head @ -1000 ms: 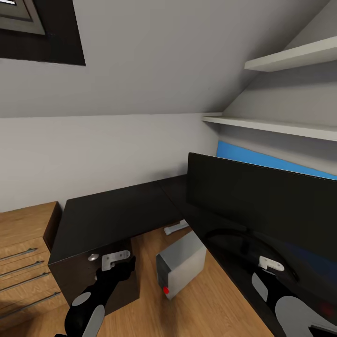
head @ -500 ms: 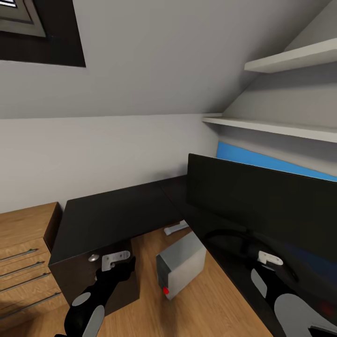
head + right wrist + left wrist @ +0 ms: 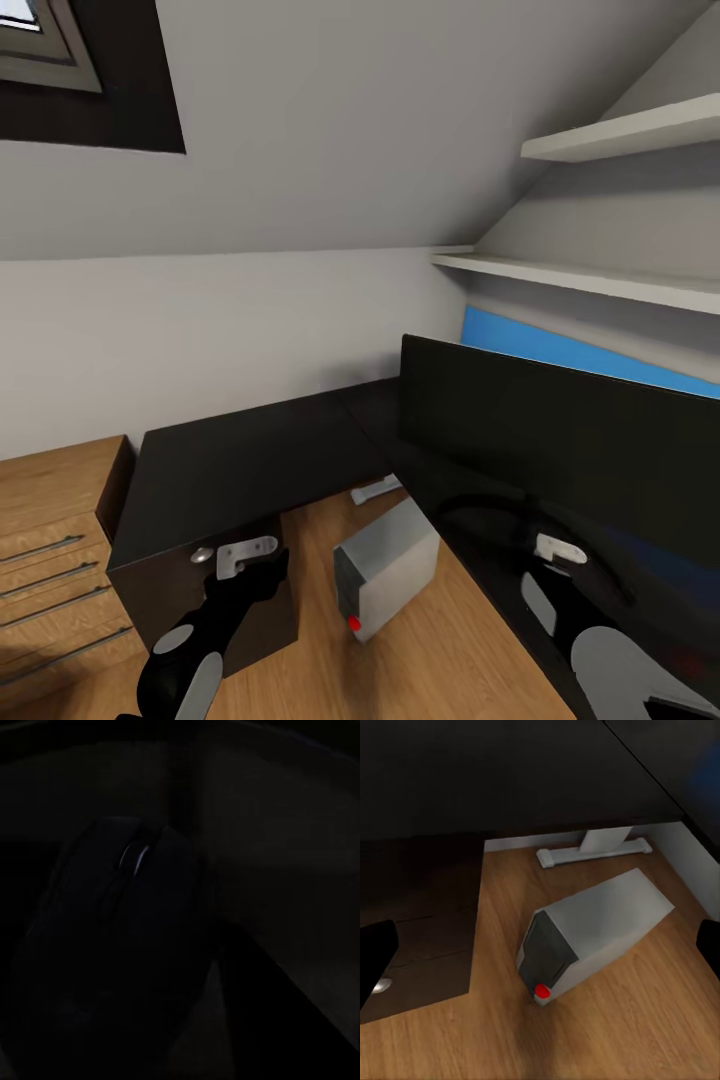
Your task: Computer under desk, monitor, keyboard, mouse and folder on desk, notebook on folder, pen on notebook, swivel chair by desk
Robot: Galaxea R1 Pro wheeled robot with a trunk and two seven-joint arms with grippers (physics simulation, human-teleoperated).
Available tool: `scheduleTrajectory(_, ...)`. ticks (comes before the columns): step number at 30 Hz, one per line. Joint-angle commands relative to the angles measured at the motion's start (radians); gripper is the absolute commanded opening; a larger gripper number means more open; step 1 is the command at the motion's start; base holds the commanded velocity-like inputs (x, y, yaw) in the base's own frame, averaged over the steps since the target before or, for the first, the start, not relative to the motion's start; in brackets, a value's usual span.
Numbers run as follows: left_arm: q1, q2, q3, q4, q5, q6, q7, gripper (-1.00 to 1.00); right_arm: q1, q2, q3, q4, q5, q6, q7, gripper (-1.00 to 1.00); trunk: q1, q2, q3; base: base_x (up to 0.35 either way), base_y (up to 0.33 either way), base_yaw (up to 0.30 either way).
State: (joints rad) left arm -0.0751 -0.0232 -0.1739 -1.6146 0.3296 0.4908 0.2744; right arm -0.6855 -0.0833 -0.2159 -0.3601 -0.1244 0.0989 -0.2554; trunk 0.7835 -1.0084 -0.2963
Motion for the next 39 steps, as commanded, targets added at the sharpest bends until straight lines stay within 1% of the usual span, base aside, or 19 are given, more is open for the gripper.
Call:
scheduleTrajectory(1,-0.001,0.0,-0.001,-0.001,0.01,0.003,0.009,1.0,0.0,0.011,0.006,-0.002,-0.012,0.002,0.001,-1.0,0.0,-0.001,-0.001,0.0,0.0,0.0)
scheduleTrajectory(2,-0.001,0.0,-0.001,0.0,0.01,0.003,0.01,1.0,0.0,0.023,0.015,-0.002,-0.01,0.002,0.005,-1.0,0.0,-0.001,-0.001,0.0,0.0,0.0)
scheduleTrajectory(3,0.0,0.001,0.0,0.001,0.01,0.003,0.01,1.0,0.0,0.038,0.041,-0.003,-0.009,0.001,0.009,-1.0,0.0,-0.001,-0.001,0.0,0.0,0.0)
scheduleTrajectory(5,0.0,0.001,0.0,0.002,0.01,0.003,0.01,1.0,0.0,0.054,0.084,-0.004,-0.008,0.002,0.012,-1.0,0.0,-0.001,-0.001,0.0,0.0,0.0)
scheduleTrajectory(6,0.0,0.001,0.001,0.002,0.009,0.003,0.01,1.0,0.0,0.059,0.098,-0.004,-0.009,0.002,0.013,-1.0,0.0,-0.001,-0.001,0.0,0.0,0.0)
scheduleTrajectory(12,-0.001,0.002,0.002,0.007,0.009,0.003,0.011,1.0,0.001,0.096,0.128,-0.005,-0.007,-0.006,0.013,-1.0,0.0,-0.001,-0.001,0.0,0.0,0.122)
scheduleTrajectory(17,0.0,0.002,0.005,0.017,0.008,0.003,0.011,1.0,0.001,0.109,0.165,-0.006,-0.006,-0.009,0.011,-1.0,0.0,-0.001,-0.001,0.0,0.0,0.257)
scheduleTrajectory(18,0.0,0.003,0.025,0.018,0.008,0.003,0.011,1.0,0.001,0.112,0.175,-0.006,-0.006,-0.01,0.011,-1.0,0.0,-0.001,-0.001,0.0,0.0,0.275)
scheduleTrajectory(19,-0.001,0.002,0.077,0.018,0.009,0.003,0.011,1.0,0.001,0.118,0.179,-0.007,-0.006,-0.01,0.01,-1.0,0.0,-0.001,-0.001,0.0,0.0,0.277)
scheduleTrajectory(21,0.0,0.0,0.16,0.017,0.011,0.002,0.011,1.0,0.002,0.124,0.181,-0.015,-0.005,-0.01,0.01,-1.0,0.0,-0.001,-0.001,0.0,0.0,0.278)
scheduleTrajectory(22,0.0,0.0,0.183,0.017,0.012,0.002,0.011,1.0,0.002,0.125,0.182,-0.018,-0.005,-0.01,0.01,-1.0,0.0,-0.001,-0.001,0.0,0.0,0.278)
scheduleTrajectory(24,-0.001,-0.003,0.266,0.017,0.014,0.002,0.01,1.0,0.003,0.128,0.186,-0.032,-0.005,-0.01,0.009,-1.0,0.0,-0.001,-0.001,0.0,0.0,0.278)
scheduleTrajectory(25,-0.001,-0.003,0.291,0.017,0.018,0.002,0.01,1.0,0.004,0.13,0.193,-0.041,-0.005,-0.01,0.009,-1.0,0.0,-0.001,-0.001,0.0,0.0,0.278)
scheduleTrajectory(26,-0.001,-0.004,0.299,0.018,0.019,0.001,0.01,1.0,0.004,0.132,0.197,-0.045,-0.005,-0.01,0.008,-1.0,0.0,-0.001,-0.001,0.0,0.0,0.278)
scheduleTrajectory(27,-0.001,-0.004,0.319,0.021,0.023,-0.001,0.011,1.0,0.005,0.138,0.221,-0.056,-0.005,-0.01,0.007,-1.0,0.0,-0.001,-0.001,0.0,0.0,0.278)
scheduleTrajectory(30,-0.001,-0.004,0.331,0.025,0.026,-0.003,0.011,1.0,0.006,0.147,0.252,-0.062,-0.004,-0.01,0.0,-1.0,0.0,-0.001,-0.001,0.0,0.0,0.278)
scheduleTrajectory(35,-0.001,-0.004,0.334,0.026,0.026,-0.003,0.011,1.0,0.007,0.166,0.262,-0.063,-0.003,-0.011,-0.023,-1.0,0.0,-0.001,-0.001,0.0,0.0,0.278)
scheduleTrajectory(38,0.0,-0.005,0.328,0.027,0.025,-0.004,0.01,1.0,0.008,0.174,0.267,-0.063,0.006,-0.012,-0.037,-1.0,0.0,-0.001,-0.001,0.0,0.0,0.278)
scheduleTrajectory(39,-0.001,-0.006,0.316,0.027,0.024,-0.005,0.01,1.0,0.008,0.177,0.272,-0.063,0.016,-0.014,-0.042,-1.0,0.0,-0.001,-0.001,0.0,0.0,0.278)
